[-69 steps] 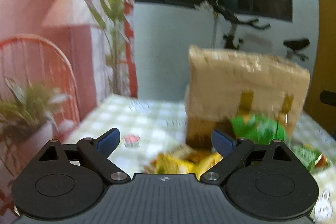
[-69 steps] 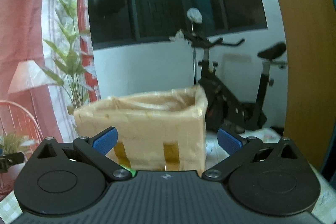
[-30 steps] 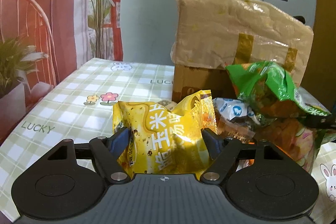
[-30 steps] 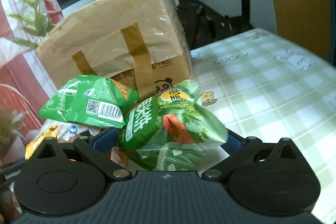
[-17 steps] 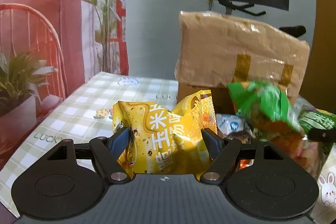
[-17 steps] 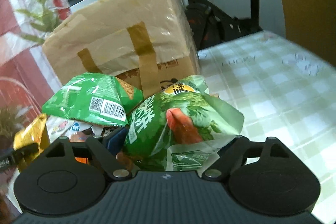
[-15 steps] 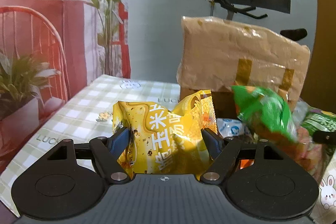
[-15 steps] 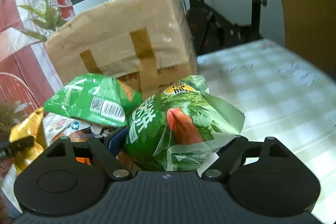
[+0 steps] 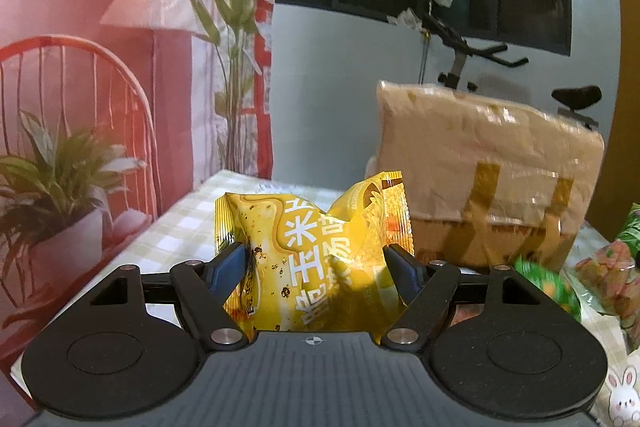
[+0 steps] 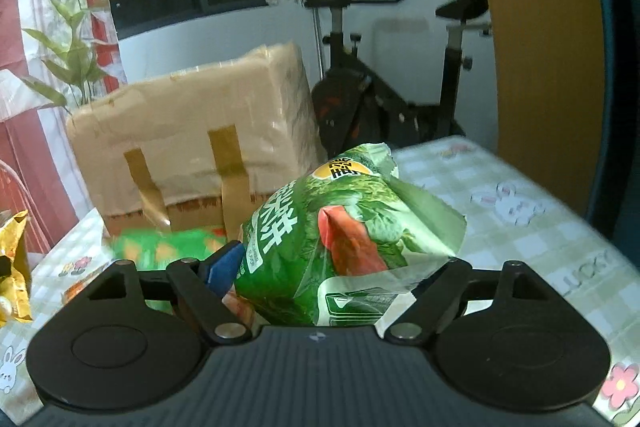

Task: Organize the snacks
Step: 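Lift both bags and carry them over the lined box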

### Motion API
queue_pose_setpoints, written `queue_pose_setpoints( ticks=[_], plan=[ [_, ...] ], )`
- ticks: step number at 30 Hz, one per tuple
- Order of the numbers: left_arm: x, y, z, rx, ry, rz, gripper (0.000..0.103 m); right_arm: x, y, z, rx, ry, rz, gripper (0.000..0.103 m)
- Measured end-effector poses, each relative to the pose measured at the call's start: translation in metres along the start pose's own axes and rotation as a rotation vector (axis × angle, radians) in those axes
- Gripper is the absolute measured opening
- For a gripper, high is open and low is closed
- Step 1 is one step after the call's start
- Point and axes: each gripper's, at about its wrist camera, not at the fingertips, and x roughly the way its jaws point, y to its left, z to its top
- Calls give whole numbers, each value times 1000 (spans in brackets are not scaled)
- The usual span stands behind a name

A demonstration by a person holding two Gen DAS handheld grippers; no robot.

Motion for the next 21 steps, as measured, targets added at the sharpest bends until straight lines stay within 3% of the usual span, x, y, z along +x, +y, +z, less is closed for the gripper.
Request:
queue_pose_setpoints(
  ticks=[8,21],
  plan=[
    [-2,2,29,-10,-67,7,78,-11,-1,18,-30,-118,-36,83],
    [13,-27,87,26,-146,-69,78,-16,12,76,-70,-286,1,82]
  ],
)
